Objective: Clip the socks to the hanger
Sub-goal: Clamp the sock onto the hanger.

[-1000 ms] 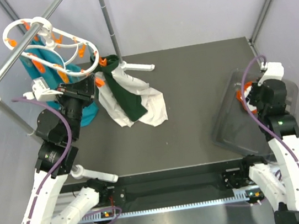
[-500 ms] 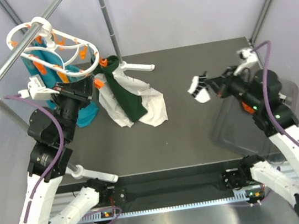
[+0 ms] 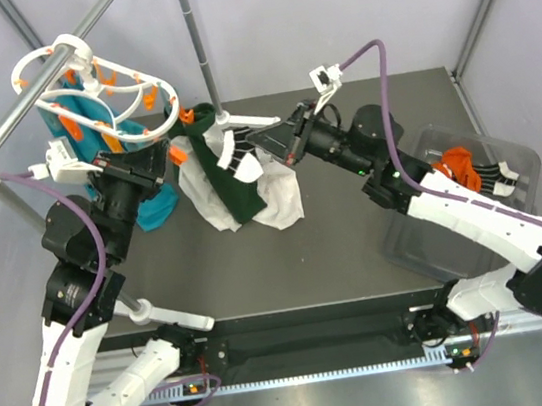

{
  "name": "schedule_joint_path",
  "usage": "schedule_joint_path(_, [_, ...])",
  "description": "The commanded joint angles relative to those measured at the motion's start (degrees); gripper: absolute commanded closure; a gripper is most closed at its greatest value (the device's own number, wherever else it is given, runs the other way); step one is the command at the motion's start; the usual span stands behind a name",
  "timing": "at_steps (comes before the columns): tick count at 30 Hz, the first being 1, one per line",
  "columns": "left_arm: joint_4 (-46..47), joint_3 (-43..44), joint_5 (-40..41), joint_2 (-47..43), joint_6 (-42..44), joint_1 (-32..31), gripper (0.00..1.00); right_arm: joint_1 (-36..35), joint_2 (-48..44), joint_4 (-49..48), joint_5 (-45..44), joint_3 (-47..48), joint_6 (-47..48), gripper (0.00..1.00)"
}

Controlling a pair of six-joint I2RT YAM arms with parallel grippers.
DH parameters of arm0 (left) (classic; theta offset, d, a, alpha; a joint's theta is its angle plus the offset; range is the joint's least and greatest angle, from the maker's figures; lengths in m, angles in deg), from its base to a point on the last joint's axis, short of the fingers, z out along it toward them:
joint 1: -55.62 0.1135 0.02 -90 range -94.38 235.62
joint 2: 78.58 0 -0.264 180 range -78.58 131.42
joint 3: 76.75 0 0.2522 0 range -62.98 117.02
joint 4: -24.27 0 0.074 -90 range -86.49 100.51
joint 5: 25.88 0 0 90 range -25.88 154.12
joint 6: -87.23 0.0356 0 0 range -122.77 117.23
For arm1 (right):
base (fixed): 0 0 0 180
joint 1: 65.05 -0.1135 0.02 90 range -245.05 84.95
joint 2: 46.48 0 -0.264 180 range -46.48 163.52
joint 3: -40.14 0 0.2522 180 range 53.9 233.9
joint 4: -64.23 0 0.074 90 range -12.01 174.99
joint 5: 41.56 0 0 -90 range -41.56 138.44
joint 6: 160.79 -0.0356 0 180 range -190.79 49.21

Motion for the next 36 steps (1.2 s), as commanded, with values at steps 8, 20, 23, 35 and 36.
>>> schedule_joint_path(8, [0.3,1.1,-4.8,-0.8,-1.7,-0.4,1.00,-5.1,6.0,-9.1,-2.0,8.2,-6.1,1.00])
schedule_joint_path(20, [2.3,-0.8,-4.9,-1.7,-2.4,-0.4,1.00,-7.9,9.1,-8.7,0.3,9.8,-8.9,1.00])
schedule_joint_path(23, [2.7,-1.1,-5.0,-1.7,-2.5,-0.4,1.00,-8.4,10.2,-8.7,1.0,10.9,-9.5,1.00])
schedule_joint_path(35, [3.0,-1.4,-5.4,-1.4,-2.7,-0.4,1.00,-9.0,11.7,-9.5,1.5,12.7,-10.8,1.00])
schedule_joint_path(36, [3.1,-1.5,-5.3,-1.4,-2.7,-0.4,1.00,-9.1,11.9,-9.5,1.7,12.8,-11.0,1.00])
